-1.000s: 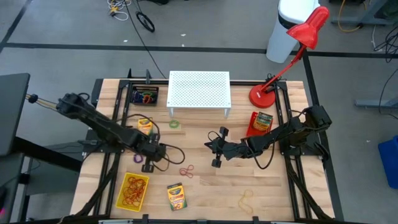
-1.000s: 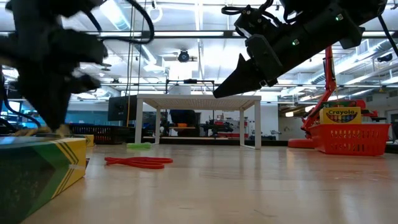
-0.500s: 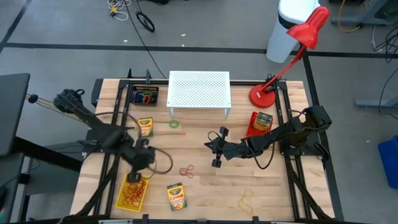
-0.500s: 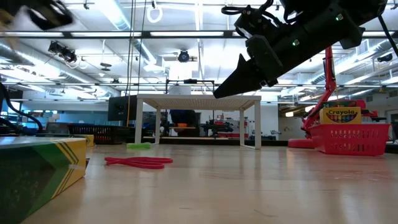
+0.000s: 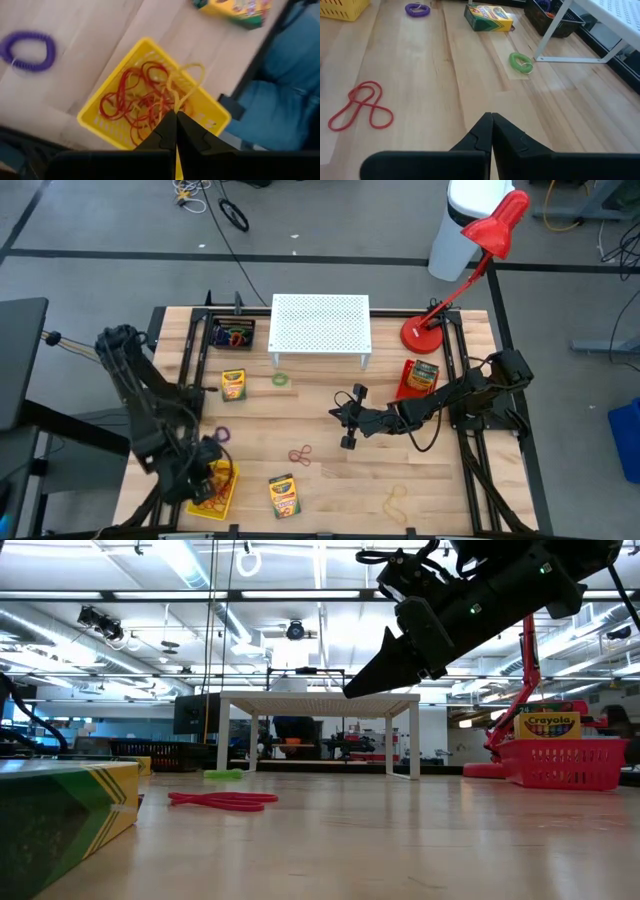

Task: Pick & Place Office Desk Supplies
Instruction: Put the left yellow rubber band into the yellow bin

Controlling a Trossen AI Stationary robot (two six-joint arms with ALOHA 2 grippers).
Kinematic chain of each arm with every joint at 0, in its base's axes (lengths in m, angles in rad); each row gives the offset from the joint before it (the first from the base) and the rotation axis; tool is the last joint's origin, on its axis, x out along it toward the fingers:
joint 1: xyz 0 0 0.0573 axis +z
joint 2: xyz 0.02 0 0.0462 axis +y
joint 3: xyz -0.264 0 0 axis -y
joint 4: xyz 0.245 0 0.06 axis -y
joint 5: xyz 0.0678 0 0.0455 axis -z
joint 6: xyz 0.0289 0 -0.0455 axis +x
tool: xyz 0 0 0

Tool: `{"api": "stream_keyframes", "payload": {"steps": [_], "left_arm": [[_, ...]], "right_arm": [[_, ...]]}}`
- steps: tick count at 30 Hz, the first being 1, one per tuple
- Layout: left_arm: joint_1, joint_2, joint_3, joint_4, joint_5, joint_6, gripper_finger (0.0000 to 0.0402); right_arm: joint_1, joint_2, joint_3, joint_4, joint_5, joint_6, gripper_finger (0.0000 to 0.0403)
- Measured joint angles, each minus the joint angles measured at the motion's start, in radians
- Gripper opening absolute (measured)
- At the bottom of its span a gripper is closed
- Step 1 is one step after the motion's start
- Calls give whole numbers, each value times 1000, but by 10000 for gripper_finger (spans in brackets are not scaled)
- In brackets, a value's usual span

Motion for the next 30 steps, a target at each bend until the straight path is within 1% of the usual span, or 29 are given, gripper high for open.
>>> {"api": "stream_keyframes", "payload": {"steps": [3,6,11,15,19,22,24,27,30], "left_arm": [[-24,48,0,-13,13,-50,4],[-26,90,0,-31,27,-87,5],[-32,159,-1,-28,17,-90,4],[-37,203,-54,12,2,-113,14],[-36,209,-129,127,4,-98,50],[-36,208,-142,147,6,-46,89],[-34,194,-142,142,14,22,114],[-12,151,-142,132,30,103,146],[14,91,-137,128,16,173,170]], "right_arm": [[-5,0,0,5,0,-26,12],[-18,0,0,19,-10,-36,12],[-36,0,0,39,-52,-45,12],[-32,0,0,70,-58,-49,12],[-32,0,1,82,-79,-38,12],[-32,0,1,76,-80,3,12],[-25,0,1,76,-79,12,12],[-10,0,1,76,-80,8,12],[-1,0,1,72,-84,4,12]]}}
